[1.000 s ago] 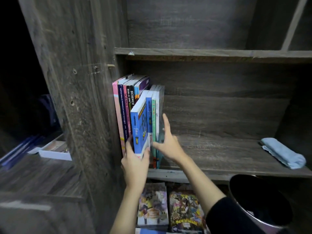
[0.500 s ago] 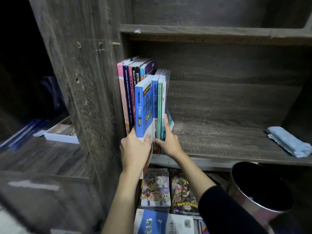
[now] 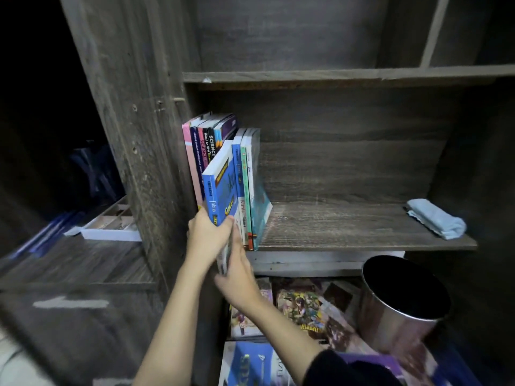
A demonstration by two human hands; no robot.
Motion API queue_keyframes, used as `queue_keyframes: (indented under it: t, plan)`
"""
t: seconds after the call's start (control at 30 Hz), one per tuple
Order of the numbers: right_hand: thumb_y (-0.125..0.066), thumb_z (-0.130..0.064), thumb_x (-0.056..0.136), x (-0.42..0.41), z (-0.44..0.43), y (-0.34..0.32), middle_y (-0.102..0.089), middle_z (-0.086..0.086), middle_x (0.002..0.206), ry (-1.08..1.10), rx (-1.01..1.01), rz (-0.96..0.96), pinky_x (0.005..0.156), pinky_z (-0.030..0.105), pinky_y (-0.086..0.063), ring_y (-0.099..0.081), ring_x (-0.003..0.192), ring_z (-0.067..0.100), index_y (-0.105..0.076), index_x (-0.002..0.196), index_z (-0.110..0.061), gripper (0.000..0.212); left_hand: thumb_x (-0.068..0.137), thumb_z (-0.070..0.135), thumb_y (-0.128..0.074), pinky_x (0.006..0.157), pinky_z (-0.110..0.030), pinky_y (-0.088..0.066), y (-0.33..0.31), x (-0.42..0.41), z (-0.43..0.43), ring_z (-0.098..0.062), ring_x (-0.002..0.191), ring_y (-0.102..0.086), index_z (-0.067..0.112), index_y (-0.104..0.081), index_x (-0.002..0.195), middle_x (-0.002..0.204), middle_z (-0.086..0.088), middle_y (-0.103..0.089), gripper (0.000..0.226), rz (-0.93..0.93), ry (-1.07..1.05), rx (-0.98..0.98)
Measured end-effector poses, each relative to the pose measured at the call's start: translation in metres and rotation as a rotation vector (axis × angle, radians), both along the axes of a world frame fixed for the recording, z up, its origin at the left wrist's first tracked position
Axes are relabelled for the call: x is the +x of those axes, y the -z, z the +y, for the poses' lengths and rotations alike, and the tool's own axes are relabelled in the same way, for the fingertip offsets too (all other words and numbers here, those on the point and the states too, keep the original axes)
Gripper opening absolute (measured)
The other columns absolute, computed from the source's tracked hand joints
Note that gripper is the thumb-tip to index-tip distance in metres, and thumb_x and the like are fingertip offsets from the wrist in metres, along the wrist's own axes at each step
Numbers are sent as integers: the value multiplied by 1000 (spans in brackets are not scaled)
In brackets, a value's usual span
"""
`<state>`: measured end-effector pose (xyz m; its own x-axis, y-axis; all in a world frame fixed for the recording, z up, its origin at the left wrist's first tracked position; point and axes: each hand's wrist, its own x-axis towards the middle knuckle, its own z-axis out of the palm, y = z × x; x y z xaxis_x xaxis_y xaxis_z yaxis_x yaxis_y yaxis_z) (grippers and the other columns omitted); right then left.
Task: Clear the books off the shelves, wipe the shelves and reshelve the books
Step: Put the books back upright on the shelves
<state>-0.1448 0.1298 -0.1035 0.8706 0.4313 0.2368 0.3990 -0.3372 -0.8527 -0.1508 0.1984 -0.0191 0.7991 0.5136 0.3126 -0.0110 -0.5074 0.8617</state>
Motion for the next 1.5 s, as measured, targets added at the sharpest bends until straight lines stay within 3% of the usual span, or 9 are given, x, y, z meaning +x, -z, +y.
queue_keyframes:
  t: [0.1, 0.23, 0.43, 0.7, 0.83, 1.23, 1.3, 1.4, 1.5]
  plan:
    - [-49, 0, 81, -18, -2, -9, -10, 6, 160, 86, -110, -72, 105, 38, -35, -31, 139, 33, 18, 148, -28, 99, 82, 13, -65, 88, -33, -49, -2, -16, -5, -24, 98, -62, 20, -58, 113, 95, 6, -64, 33, -29, 13, -5]
    - [-48, -3, 83, -45, -14, -26, -35, 13, 149, 161, -208, -172, 89, 42, -40, -50, 115, 43, 18, 149, -22, 95, 79, 10, -64, 81, -31, -49, -17, -34, -14, -24, 92, -62, 26, -55, 100, 89, 6, -63, 28, -51, 9, 32]
    - [-49, -7, 84, -79, -44, -68, -48, 14, 139, 187, -190, -288, 85, 43, -40, -52, 107, 43, 17, 149, -25, 95, 75, 11, -66, 80, -39, -52, -62, -71, -40, -30, 89, -61, 17, -55, 91, 83, 0, -64, 20, -141, -9, 122]
    - [-51, -7, 85, -98, -84, -104, -52, 11, 136, 275, -48, -418, 79, 41, -39, -53, 106, 42, 27, 139, -29, 97, 78, 15, -67, 72, -29, -51, -110, -97, -83, -21, 84, -61, 18, -54, 95, 79, 8, -60, 22, -240, 78, 163]
    - [-56, -7, 84, -78, -88, -96, -51, 15, 138, 314, -33, -404, 78, 42, -41, -55, 104, 44, 6, 152, -23, 93, 76, 19, -67, 76, -35, -53, -102, -75, -91, -25, 86, -62, 13, -56, 100, 92, -4, -65, 27, -210, 106, 167]
    - [-52, -16, 82, 42, -59, -12, -61, 15, 119, 245, 50, -192, 84, 45, -49, -58, 107, 39, -5, 151, -24, 84, 83, 14, -59, 61, -27, -40, -35, 31, -77, -24, 70, -55, 13, -52, 124, 82, -8, -63, 41, -57, 38, 197]
    - [-48, -21, 79, 57, -54, -5, -62, 18, 118, 232, 55, -181, 82, 44, -49, -59, 104, 39, -10, 151, -18, 81, 83, 16, -60, 63, -27, -41, -30, 41, -71, -25, 76, -57, 17, -51, 127, 90, -5, -62, 44, -51, 2, 230]
    - [-48, -20, 78, 77, -45, 1, -62, 23, 117, 197, 71, -165, 80, 41, -47, -60, 104, 40, -15, 152, -14, 81, 79, 20, -65, 72, -30, -39, -24, 58, -62, -24, 110, -45, 15, -53, 125, 123, -3, -43, 48, -26, -116, 371]
    - [-49, -20, 80, 96, -42, 1, -63, 23, 117, 156, 50, -130, 80, 36, -45, -59, 105, 41, -14, 152, -20, 81, 80, 26, -66, 81, -38, -44, -22, 69, -54, -25, 116, -39, 10, -48, 128, 119, -6, -38, 54, 14, -163, 410]
